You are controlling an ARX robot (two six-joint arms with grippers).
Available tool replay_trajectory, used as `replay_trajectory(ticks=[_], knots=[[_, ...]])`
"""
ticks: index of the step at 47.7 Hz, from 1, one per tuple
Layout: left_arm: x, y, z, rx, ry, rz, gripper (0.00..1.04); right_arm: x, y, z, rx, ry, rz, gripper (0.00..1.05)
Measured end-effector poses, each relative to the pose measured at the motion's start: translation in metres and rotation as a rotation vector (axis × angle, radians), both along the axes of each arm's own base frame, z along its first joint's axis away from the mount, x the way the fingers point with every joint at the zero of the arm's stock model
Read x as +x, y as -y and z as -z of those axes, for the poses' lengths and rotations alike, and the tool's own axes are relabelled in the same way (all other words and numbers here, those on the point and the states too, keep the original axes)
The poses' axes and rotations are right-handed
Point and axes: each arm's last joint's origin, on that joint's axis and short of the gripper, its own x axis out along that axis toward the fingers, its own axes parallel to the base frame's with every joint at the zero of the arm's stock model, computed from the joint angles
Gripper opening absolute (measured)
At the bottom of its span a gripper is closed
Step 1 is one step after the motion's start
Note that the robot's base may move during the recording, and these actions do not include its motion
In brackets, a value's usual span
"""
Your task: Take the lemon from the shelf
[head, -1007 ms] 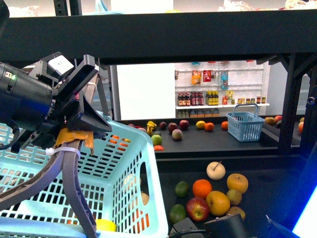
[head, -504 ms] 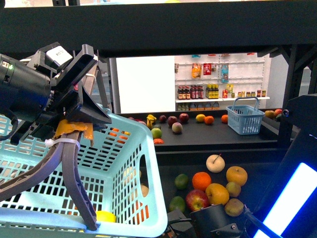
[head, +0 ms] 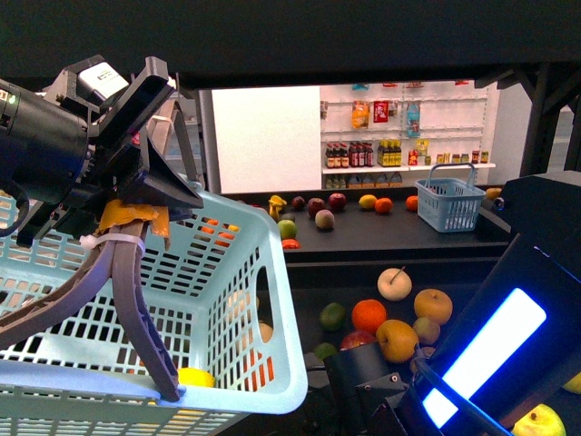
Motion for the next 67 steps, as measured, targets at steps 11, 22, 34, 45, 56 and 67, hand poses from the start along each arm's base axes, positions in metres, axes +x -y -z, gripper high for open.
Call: replay_trajectory(ticks=[11, 22, 34, 45, 56, 67], knots=[[0.0, 0.0, 0.0, 0.0, 0.0, 0.0, 0.13, 0.011, 0.013, 0.002, 0.027, -0.014, 0.053, 0.97], [0.0, 0.0, 0.0, 0.0, 0.0, 0.0, 0.13, 0.012, 0.016, 0.005, 0.037, -0.037, 0.062, 0.97], [0.0, 0.0, 0.0, 0.0, 0.0, 0.0, 0.13, 0.013, 0.015, 0.013, 0.031, -0.061, 0.062, 0.97], [0.0, 0.0, 0.0, 0.0, 0.0, 0.0, 0.13, 0.016, 0.019, 0.021, 0.023, -0.083, 0.071, 0.97], [0.0, 0.0, 0.0, 0.0, 0.0, 0.0, 0.13, 0.02, 0.023, 0.023, 0.022, -0.087, 0.081, 0.97], [0.0, 0.0, 0.0, 0.0, 0.0, 0.0, 0.13, 0.024, 0.022, 0.03, 0.017, -0.109, 0.078, 0.97]])
